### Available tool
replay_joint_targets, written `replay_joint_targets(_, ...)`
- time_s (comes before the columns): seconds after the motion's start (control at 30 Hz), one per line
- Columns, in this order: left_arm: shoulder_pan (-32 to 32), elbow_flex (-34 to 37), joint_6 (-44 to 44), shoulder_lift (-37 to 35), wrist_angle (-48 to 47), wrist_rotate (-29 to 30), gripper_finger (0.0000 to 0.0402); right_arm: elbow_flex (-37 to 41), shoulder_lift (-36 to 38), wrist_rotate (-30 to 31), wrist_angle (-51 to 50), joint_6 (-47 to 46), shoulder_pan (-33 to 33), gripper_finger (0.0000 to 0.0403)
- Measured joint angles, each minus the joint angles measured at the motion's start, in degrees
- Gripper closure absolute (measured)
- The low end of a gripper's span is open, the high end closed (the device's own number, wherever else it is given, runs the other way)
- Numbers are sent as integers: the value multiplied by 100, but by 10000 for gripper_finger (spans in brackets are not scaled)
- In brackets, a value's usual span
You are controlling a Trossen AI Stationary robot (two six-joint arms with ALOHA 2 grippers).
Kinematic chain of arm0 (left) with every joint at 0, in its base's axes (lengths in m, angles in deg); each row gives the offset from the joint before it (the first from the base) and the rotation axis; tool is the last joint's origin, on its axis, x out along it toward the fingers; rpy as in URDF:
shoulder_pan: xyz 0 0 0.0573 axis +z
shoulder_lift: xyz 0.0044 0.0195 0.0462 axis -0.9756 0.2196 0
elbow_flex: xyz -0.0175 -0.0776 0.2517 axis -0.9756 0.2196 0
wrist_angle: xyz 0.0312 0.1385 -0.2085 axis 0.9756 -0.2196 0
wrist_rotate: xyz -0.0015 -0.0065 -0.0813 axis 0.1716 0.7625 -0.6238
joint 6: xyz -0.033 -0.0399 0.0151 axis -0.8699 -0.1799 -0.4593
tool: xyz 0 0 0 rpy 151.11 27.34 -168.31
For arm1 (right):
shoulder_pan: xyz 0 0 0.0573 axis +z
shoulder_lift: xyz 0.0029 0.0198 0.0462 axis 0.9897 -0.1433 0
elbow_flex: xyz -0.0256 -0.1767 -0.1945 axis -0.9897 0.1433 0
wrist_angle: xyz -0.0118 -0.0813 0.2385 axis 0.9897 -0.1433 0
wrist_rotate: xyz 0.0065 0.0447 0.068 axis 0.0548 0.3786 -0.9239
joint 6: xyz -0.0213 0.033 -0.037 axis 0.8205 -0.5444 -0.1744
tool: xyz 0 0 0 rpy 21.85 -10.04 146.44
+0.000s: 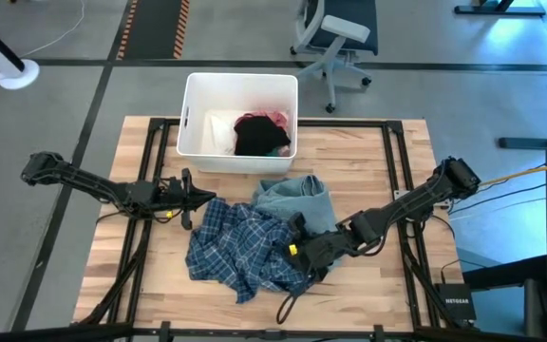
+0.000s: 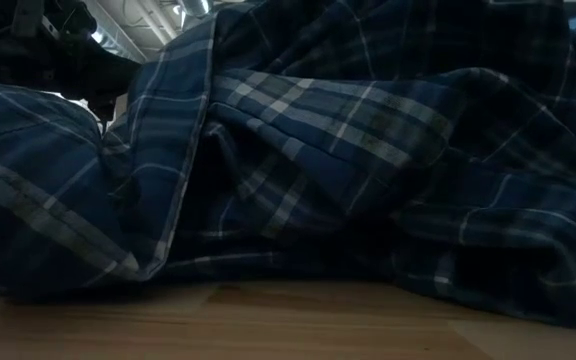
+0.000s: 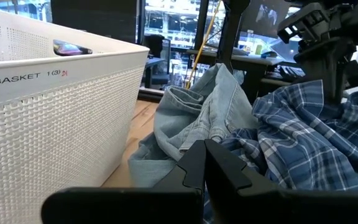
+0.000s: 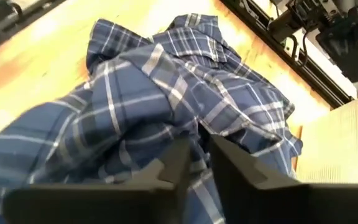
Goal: Sort clothes
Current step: Put the blue checkered shirt into the white bin
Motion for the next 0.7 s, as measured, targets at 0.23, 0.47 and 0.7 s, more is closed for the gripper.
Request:
replay_joint_targets(0.23, -1, 0, 1, 0, 0, -1, 402, -155, 0, -129, 62, 2, -52, 179)
replay_joint_targets(0.47, 1, 0, 0, 0, -2, -1, 402, -481, 0, 108, -371, 198, -76, 52)
replay_joint_targets(0.7, 0, 0, -1, 0, -1, -1, 402, -689, 4, 494, -1243, -105, -81, 21)
